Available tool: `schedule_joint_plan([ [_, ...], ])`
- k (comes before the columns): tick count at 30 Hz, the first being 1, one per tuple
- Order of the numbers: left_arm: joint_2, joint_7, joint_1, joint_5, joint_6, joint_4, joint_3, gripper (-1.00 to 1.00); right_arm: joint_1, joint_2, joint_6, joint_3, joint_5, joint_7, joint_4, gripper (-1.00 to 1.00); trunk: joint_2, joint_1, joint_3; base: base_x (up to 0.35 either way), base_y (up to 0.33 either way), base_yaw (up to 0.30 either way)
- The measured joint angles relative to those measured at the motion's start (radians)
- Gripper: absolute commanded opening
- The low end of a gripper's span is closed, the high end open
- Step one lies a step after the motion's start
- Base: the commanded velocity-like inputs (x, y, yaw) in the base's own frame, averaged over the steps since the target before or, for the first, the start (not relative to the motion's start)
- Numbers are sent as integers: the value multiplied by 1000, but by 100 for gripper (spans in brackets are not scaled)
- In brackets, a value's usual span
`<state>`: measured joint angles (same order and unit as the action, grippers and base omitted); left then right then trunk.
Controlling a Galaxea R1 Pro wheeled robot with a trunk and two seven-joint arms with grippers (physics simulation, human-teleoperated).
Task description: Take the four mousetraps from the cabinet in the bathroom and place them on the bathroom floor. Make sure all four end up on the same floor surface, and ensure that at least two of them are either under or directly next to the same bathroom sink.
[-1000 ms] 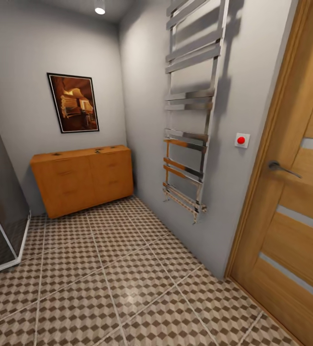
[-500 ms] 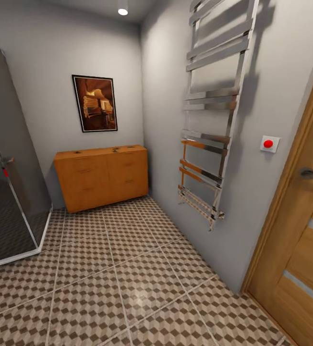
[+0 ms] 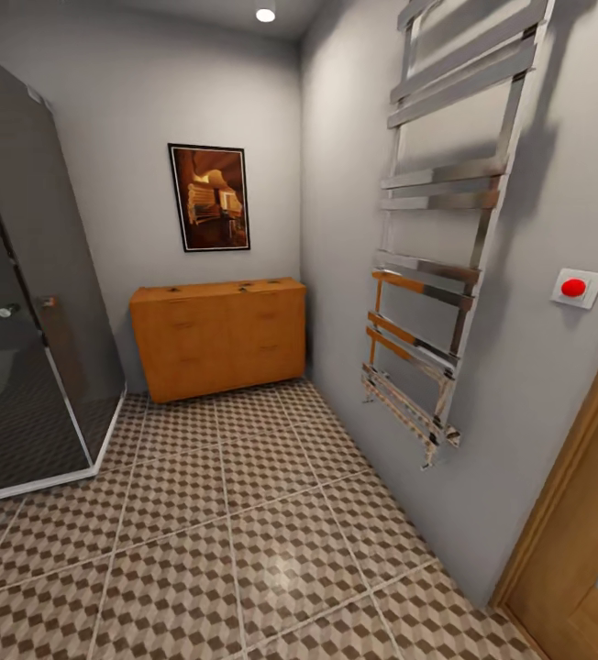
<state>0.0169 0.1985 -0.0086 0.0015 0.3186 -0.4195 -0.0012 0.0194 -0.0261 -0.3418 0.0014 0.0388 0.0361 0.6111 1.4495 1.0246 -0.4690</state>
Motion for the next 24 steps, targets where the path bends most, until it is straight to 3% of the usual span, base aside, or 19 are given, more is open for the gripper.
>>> schedule_joint_plan([
  [14,0,0,0,0,0,0,0,100,0,0,-4,0,0,0,0,100,0,0,0,259,-13,20],
  [24,0,0,0,0,0,0,0,100,0,-1,-4,1,0,0,-1,100,0,0,0,260,0,146],
])
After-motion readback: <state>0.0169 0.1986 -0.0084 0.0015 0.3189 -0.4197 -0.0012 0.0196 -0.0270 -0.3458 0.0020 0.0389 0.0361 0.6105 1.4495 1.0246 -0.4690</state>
